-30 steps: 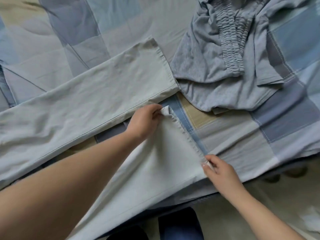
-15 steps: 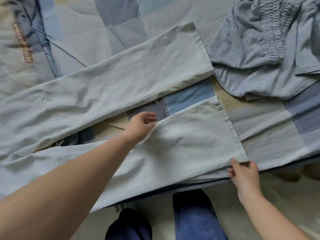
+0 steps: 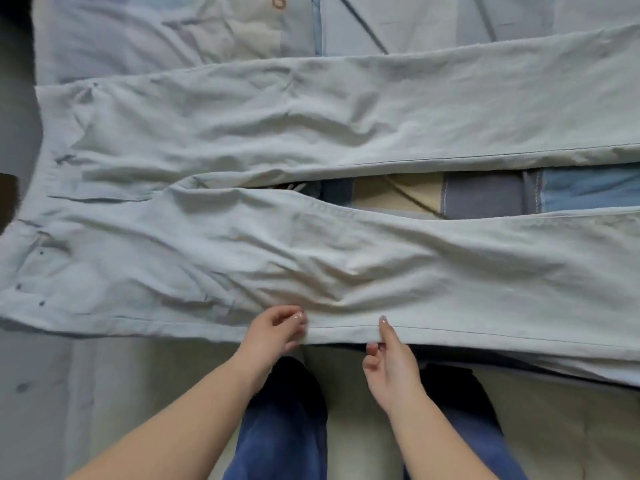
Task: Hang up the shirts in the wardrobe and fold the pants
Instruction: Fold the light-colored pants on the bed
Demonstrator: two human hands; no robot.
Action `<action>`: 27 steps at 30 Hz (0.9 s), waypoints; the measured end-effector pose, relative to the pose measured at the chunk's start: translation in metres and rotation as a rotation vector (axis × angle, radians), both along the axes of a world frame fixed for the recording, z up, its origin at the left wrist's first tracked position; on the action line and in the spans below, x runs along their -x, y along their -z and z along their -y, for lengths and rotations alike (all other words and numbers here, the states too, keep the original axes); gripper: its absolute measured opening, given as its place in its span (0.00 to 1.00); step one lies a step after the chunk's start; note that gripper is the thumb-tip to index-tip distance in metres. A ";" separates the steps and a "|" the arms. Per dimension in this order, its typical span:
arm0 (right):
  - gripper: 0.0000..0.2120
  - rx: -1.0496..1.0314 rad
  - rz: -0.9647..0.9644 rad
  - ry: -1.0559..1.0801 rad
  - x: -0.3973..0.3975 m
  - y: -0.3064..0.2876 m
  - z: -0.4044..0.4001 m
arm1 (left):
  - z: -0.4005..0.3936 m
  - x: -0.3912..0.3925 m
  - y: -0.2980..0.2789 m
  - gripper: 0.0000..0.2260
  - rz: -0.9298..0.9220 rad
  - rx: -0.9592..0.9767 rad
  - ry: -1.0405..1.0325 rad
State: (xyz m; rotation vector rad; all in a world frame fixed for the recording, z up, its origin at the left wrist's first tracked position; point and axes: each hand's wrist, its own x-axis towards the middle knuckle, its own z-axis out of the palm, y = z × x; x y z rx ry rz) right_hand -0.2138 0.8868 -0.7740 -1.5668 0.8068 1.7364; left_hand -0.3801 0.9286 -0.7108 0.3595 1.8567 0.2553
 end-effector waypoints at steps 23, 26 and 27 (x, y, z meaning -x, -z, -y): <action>0.09 -0.034 -0.004 -0.077 0.304 -0.083 -0.005 | 0.023 0.258 -0.037 0.13 0.150 -0.041 -0.822; 0.09 -0.021 0.051 -0.160 0.291 -0.078 -0.011 | 0.010 0.275 -0.037 0.11 0.058 -0.104 -0.998; 0.08 -0.018 0.079 -0.204 0.285 -0.076 -0.013 | 0.006 0.283 -0.036 0.12 0.000 -0.131 -1.023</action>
